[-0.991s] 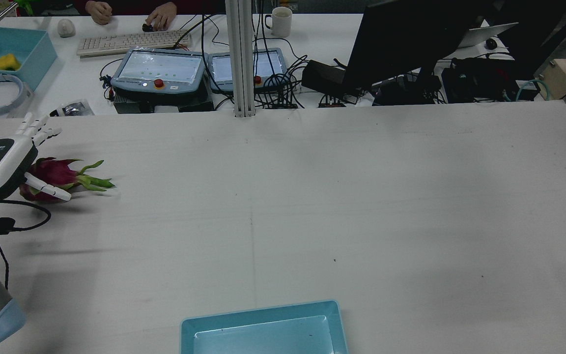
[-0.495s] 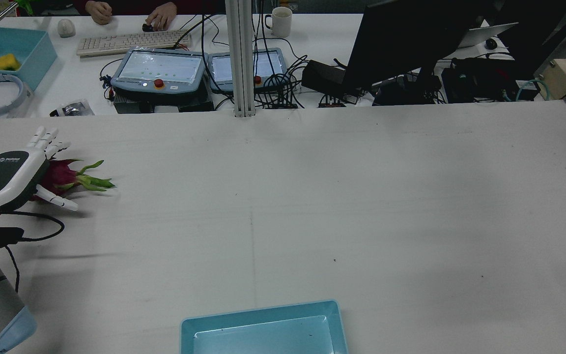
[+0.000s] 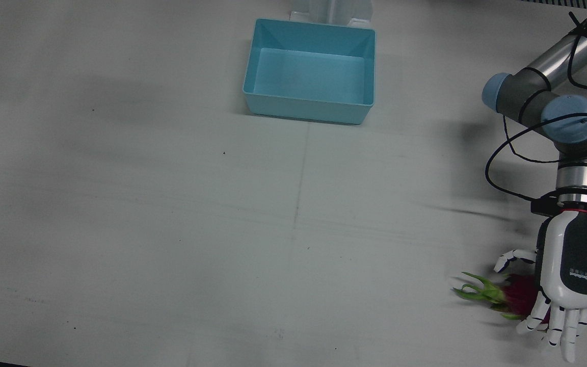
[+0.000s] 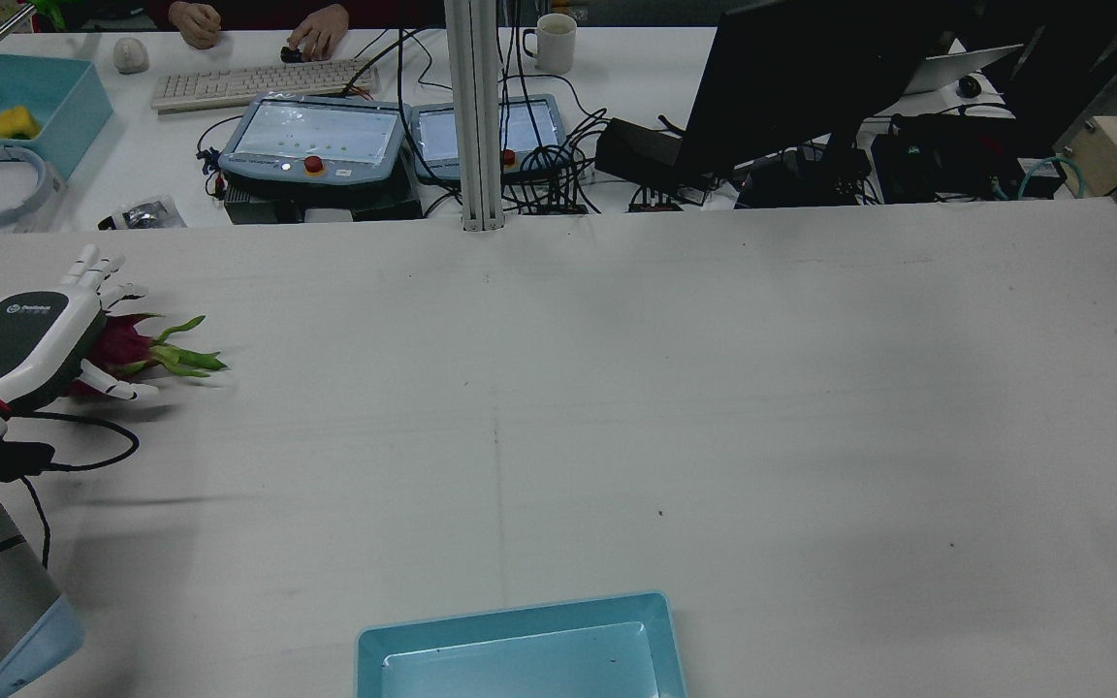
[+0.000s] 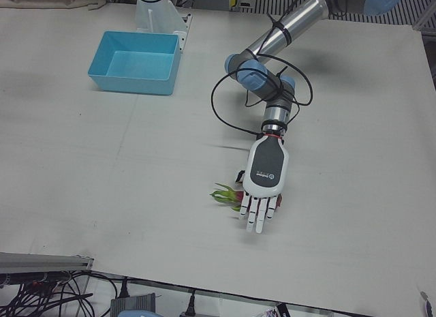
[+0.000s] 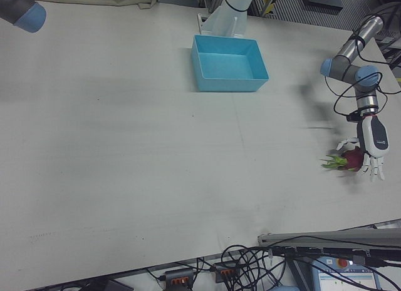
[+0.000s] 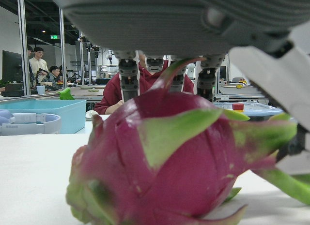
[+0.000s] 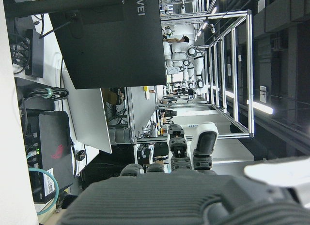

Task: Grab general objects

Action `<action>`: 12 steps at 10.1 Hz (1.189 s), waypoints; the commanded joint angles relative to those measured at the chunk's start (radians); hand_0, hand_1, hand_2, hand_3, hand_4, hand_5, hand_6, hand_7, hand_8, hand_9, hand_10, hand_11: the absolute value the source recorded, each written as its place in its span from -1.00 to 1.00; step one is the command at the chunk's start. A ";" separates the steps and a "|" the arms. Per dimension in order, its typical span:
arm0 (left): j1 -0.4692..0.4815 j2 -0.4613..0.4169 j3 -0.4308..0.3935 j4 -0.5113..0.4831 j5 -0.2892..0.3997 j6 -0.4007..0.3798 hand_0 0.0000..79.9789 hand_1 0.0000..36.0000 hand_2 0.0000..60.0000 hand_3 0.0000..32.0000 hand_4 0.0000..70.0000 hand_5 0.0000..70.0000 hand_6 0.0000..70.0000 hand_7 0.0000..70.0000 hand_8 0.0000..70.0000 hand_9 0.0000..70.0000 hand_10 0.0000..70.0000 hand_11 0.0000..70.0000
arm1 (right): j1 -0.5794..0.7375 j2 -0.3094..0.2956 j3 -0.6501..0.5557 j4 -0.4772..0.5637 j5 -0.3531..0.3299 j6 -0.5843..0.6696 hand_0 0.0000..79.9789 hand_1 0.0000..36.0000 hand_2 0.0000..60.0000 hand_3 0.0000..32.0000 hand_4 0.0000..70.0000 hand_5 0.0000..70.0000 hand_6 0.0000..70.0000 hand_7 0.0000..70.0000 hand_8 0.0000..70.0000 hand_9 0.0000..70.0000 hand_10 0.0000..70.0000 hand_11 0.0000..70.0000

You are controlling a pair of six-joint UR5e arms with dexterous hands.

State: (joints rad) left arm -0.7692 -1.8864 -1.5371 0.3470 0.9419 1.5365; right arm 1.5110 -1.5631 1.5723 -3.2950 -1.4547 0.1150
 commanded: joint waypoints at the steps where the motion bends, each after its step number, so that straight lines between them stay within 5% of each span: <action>1: -0.001 -0.017 0.055 0.000 -0.025 0.002 0.23 0.70 1.00 -1.00 0.66 0.45 -0.45 0.27 -0.45 -0.65 -0.53 -0.29 | 0.000 0.000 0.000 0.000 -0.001 0.000 -1.00 -1.00 -1.00 -1.00 -1.00 -1.00 -1.00 -1.00 -1.00 -1.00 -1.00 -1.00; 2: -0.002 -0.017 0.055 0.000 -0.025 0.002 0.22 0.63 1.00 -1.00 0.83 0.42 -0.48 0.28 -0.43 -0.61 -0.56 -0.35 | 0.000 0.000 0.000 0.000 0.000 0.000 -1.00 -1.00 -1.00 -1.00 -1.00 -1.00 -1.00 -1.00 -1.00 -1.00 -1.00 -1.00; 3: -0.002 -0.017 0.057 0.000 -0.025 0.002 0.21 0.55 1.00 -1.00 0.69 0.26 -0.54 0.19 -0.46 -0.66 -0.58 -0.38 | 0.000 0.000 0.000 0.000 0.000 0.000 -1.00 -1.00 -1.00 -1.00 -1.00 -1.00 -1.00 -1.00 -1.00 -1.00 -1.00 -1.00; 5: -0.005 -0.016 0.060 -0.015 -0.025 0.001 0.21 0.56 1.00 -1.00 0.59 0.27 -0.54 0.22 -0.48 -0.68 -0.55 -0.34 | 0.000 0.000 0.000 0.000 0.000 0.000 -1.00 -1.00 -1.00 -1.00 -1.00 -1.00 -1.00 -1.00 -1.00 -1.00 -1.00 -1.00; 6: -0.007 -0.016 0.061 -0.019 -0.025 0.001 0.20 0.57 1.00 -1.00 0.62 0.37 -0.51 0.30 -0.45 -0.63 -0.48 -0.23 | 0.000 0.000 0.000 0.000 0.000 0.000 -1.00 -1.00 -1.00 -1.00 -1.00 -1.00 -1.00 -1.00 -1.00 -1.00 -1.00 -1.00; 7: -0.007 -0.017 0.061 -0.016 -0.025 -0.001 0.21 0.59 1.00 -1.00 0.97 0.96 -0.39 0.52 -0.33 -0.45 -0.30 0.03 | 0.000 0.000 0.000 0.000 0.000 0.000 -1.00 -1.00 -1.00 -1.00 -1.00 -1.00 -1.00 -1.00 -1.00 -1.00 -1.00 -1.00; 8: -0.009 -0.017 0.061 -0.010 -0.025 -0.006 0.18 0.14 1.00 -1.00 1.00 1.00 -0.19 0.84 -0.12 -0.15 -0.14 0.22 | 0.000 0.000 0.000 0.000 0.000 0.000 -1.00 -1.00 -1.00 -1.00 -1.00 -1.00 -1.00 -1.00 -1.00 -1.00 -1.00 -1.00; 9: -0.010 -0.017 0.049 0.013 -0.025 -0.010 0.17 -0.86 -0.25 -1.00 1.00 1.00 0.30 1.00 0.42 0.60 0.23 0.69 | 0.000 0.000 0.000 0.000 -0.001 0.000 -1.00 -1.00 -1.00 -1.00 -1.00 -1.00 -1.00 -1.00 -1.00 -1.00 -1.00 -1.00; 10: -0.022 -0.019 0.017 0.053 -0.025 -0.015 0.17 -1.00 -0.90 -1.00 1.00 1.00 0.66 1.00 0.81 1.00 0.61 1.00 | 0.000 0.000 0.000 0.000 0.000 0.000 -1.00 -1.00 -1.00 -1.00 -1.00 -1.00 -1.00 -1.00 -1.00 -1.00 -1.00 -1.00; 11: -0.066 -0.016 -0.056 0.072 -0.021 -0.036 0.16 -1.00 -1.00 -1.00 1.00 1.00 0.92 1.00 1.00 1.00 0.79 1.00 | 0.000 0.000 0.000 0.000 0.000 0.000 -1.00 -1.00 -1.00 -1.00 -1.00 -1.00 -1.00 -1.00 -1.00 -1.00 -1.00 -1.00; 12: -0.087 -0.013 -0.130 0.131 -0.018 -0.068 0.16 -1.00 -1.00 -1.00 1.00 1.00 0.95 1.00 1.00 1.00 0.81 1.00 | 0.000 0.000 0.000 0.000 0.000 0.000 -1.00 -1.00 -1.00 -1.00 -1.00 -1.00 -1.00 -1.00 -1.00 -1.00 -1.00 -1.00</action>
State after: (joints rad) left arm -0.7980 -1.9037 -1.5242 0.3838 0.9181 1.5192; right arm 1.5110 -1.5631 1.5723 -3.2950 -1.4546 0.1151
